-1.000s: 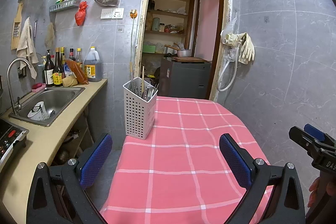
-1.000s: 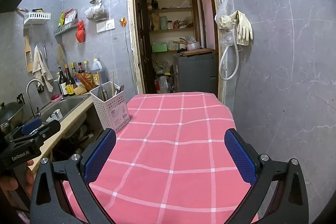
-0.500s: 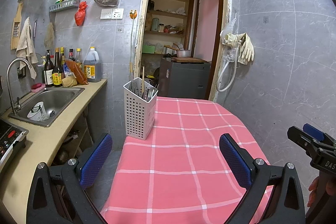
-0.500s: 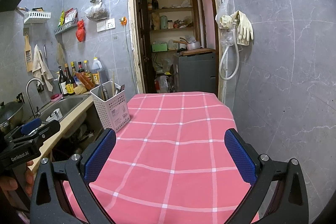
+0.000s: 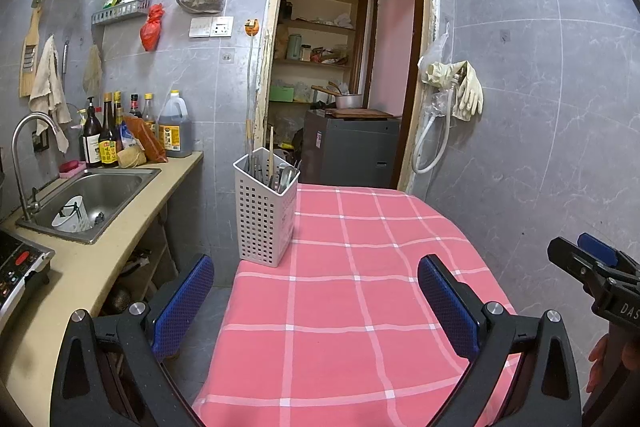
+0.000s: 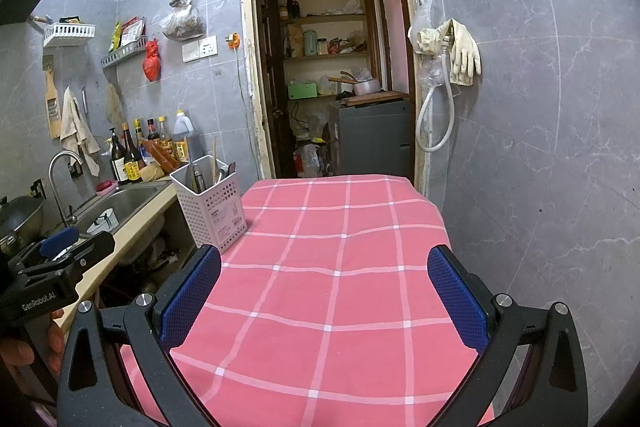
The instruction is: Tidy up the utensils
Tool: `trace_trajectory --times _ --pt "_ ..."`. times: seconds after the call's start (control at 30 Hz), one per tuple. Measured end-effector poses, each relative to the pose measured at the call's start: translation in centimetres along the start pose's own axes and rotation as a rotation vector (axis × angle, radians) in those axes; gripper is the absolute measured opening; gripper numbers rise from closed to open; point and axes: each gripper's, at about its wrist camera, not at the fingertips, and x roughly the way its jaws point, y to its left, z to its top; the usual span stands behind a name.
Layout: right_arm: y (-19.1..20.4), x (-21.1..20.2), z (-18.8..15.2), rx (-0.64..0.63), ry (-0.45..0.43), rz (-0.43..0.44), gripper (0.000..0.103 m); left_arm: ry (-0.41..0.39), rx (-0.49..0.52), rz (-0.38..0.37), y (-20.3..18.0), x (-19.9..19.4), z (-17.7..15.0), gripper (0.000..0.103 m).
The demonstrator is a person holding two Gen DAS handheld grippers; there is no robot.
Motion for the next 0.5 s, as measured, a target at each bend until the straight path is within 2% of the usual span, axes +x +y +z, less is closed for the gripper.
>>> trace_trajectory --times 0.5 --pt "-0.10 0.04 0.11 0.001 0.002 0.002 0.102 0.002 0.000 0.001 -0.13 -0.01 -0.06 0.103"
